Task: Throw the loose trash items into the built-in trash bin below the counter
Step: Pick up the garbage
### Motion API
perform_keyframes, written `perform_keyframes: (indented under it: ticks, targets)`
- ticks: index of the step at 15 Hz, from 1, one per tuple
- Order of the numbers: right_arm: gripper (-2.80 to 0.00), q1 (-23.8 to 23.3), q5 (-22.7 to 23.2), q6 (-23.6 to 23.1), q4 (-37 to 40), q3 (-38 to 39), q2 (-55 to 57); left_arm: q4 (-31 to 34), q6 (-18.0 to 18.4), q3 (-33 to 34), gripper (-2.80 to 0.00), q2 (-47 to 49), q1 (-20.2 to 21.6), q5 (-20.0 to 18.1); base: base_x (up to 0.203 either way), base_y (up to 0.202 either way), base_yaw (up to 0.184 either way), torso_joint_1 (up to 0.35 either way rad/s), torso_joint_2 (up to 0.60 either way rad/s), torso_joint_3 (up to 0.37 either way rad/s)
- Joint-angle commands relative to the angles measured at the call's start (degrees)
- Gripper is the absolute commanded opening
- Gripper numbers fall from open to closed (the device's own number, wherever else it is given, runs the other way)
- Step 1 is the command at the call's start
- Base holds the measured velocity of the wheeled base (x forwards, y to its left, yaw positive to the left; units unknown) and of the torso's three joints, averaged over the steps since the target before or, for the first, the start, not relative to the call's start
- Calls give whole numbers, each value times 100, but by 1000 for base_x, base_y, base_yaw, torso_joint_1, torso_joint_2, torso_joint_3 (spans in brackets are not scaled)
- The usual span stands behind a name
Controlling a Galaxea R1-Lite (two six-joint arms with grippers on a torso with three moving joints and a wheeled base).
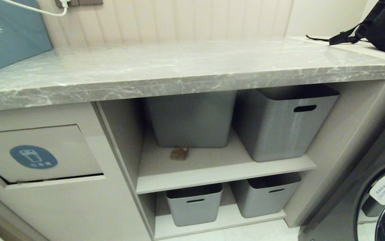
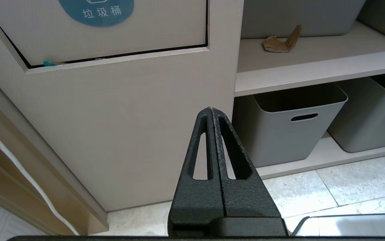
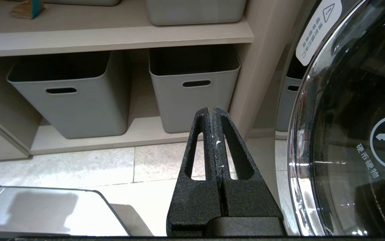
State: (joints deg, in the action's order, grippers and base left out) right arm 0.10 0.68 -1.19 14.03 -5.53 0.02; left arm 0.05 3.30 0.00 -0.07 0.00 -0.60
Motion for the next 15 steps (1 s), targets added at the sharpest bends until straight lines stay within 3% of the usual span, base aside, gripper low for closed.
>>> perform_keyframes:
  ticks: [1, 8, 15]
  targets:
    - [-280, 8, 2, -4, 12, 0, -2, -5, -5, 0, -280, -1, 0, -1, 0, 0, 0, 0, 0, 0]
    - [-280, 0, 2, 14, 5, 0, -2, -5, 22, 0, -280, -1, 0, -45, 0, 0, 0, 0, 0, 0]
    - [-280, 7, -4, 14, 12, 0, -2, -30, -204, -211, -280, 4, 9, -20, 0, 0, 0, 0, 0, 0]
